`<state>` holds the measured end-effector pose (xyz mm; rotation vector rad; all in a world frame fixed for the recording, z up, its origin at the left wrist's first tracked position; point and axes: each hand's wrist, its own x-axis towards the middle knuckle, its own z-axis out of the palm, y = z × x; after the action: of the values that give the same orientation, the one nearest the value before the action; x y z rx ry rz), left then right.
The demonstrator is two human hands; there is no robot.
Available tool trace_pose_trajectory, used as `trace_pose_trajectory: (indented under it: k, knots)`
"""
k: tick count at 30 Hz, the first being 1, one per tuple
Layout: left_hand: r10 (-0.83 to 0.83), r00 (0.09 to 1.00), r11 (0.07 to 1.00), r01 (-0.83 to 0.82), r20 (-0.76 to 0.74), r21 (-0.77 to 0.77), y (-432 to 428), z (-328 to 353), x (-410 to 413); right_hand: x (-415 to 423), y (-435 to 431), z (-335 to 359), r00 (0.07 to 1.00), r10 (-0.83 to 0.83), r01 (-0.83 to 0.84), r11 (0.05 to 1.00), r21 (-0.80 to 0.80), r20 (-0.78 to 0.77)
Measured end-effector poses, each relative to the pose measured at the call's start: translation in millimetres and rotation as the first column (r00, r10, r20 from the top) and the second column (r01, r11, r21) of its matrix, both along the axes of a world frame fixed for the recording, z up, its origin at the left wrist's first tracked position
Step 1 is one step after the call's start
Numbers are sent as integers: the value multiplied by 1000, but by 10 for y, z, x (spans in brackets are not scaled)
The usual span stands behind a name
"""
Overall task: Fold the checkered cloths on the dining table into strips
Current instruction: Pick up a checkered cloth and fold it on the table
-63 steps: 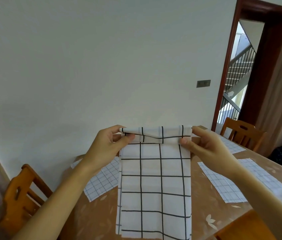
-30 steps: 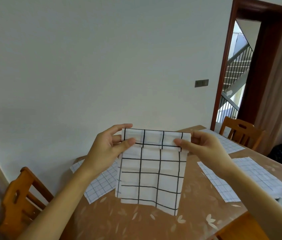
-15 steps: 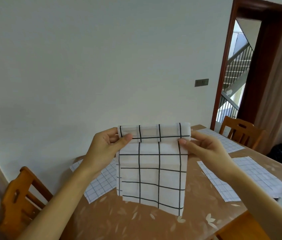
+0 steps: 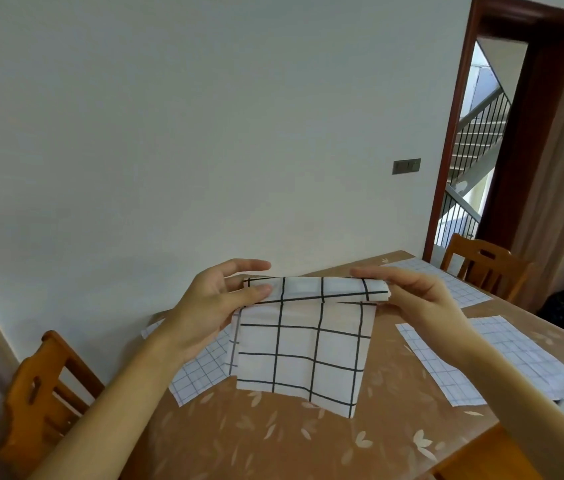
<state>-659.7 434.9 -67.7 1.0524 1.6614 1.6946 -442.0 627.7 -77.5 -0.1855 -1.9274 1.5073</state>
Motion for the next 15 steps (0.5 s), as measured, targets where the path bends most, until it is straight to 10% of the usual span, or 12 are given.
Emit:
trace_pose_trajectory:
  k: [6, 11, 15]
  knots:
    - [184, 959, 975, -151, -216, 163, 18, -24, -12, -101, 82, -4, 989, 44, -14, 980, -200, 143]
    - [220, 915, 958, -139, -337, 250, 14, -36, 22, -161, 21, -55, 981, -36, 46, 998, -49, 191]
    - [203, 956, 966, -160, -212, 203, 6, -39, 16, -171, 18, -55, 989, -69, 82, 992, -96, 133]
